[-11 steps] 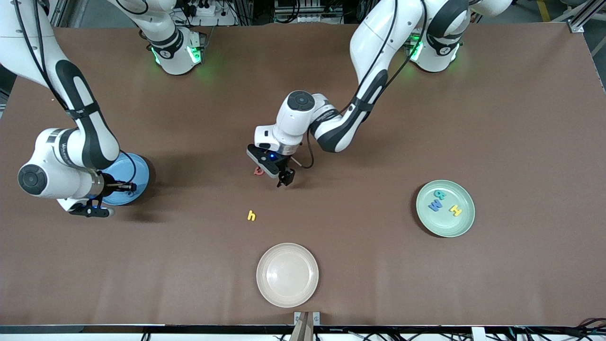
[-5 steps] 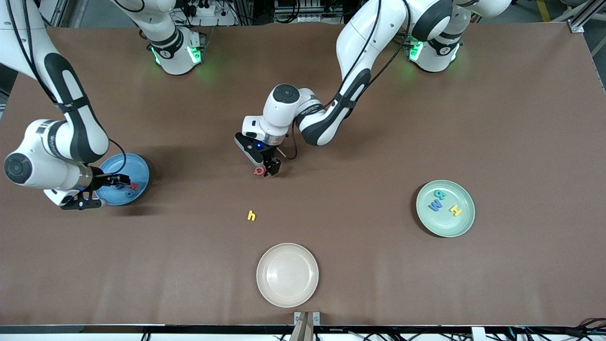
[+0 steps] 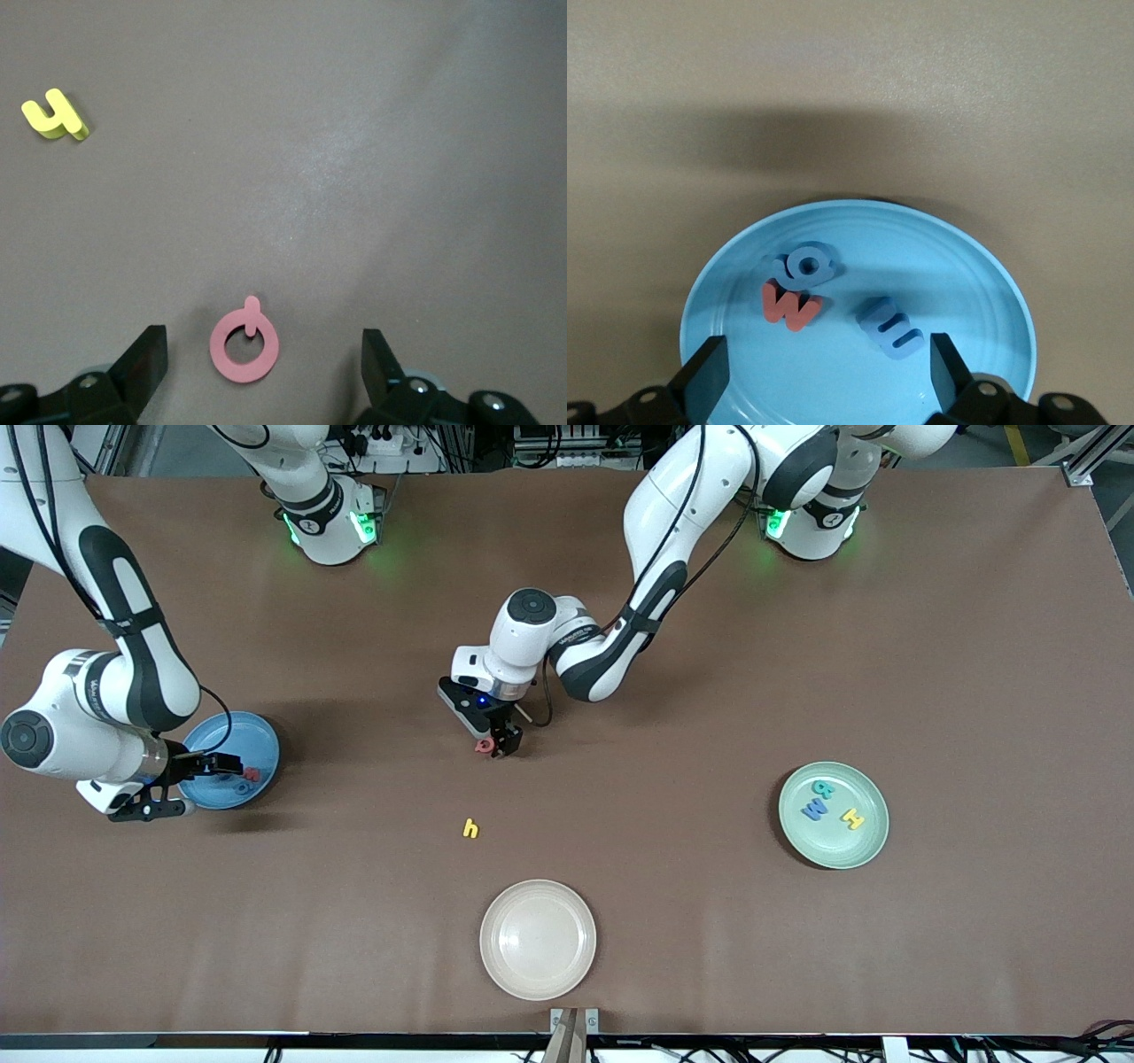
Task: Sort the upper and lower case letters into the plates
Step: 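Grasp the pink Q with the left gripper and lift it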
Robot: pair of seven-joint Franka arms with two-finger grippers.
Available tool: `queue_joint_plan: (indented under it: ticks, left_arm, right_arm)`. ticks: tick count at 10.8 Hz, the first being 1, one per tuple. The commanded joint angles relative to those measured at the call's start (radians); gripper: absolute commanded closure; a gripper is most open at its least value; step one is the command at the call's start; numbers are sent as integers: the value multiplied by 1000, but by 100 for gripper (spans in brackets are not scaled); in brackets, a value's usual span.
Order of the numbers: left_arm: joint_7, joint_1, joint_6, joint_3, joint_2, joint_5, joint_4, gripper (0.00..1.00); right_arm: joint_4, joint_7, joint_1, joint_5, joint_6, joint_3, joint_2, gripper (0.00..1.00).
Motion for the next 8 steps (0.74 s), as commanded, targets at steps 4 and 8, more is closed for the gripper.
queue_joint_plan:
  ticks: [4, 8]
  left_arm:
    - [-7, -26, 5, 35, 36, 20, 50, 15]
    - [-5, -27, 5, 36, 44, 20, 56, 21]
  right_arm:
    - [9, -12, -10, -5, 4, 12, 7, 0]
    - [9, -12, -7, -5, 4, 12, 7, 0]
